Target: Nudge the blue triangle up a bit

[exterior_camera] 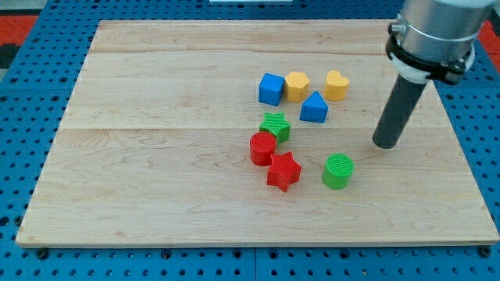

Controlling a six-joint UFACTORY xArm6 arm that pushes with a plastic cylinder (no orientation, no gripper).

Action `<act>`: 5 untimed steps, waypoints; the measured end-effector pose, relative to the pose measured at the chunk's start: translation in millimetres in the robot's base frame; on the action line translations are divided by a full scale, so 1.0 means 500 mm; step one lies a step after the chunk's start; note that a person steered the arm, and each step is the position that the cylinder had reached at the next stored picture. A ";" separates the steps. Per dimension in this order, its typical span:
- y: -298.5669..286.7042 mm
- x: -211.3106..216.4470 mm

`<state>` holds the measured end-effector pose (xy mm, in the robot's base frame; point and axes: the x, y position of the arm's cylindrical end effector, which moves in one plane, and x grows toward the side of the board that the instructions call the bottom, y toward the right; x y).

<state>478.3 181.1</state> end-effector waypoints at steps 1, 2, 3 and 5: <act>-0.083 -0.070; -0.100 -0.128; -0.109 -0.040; -0.197 -0.160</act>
<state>398.1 82.6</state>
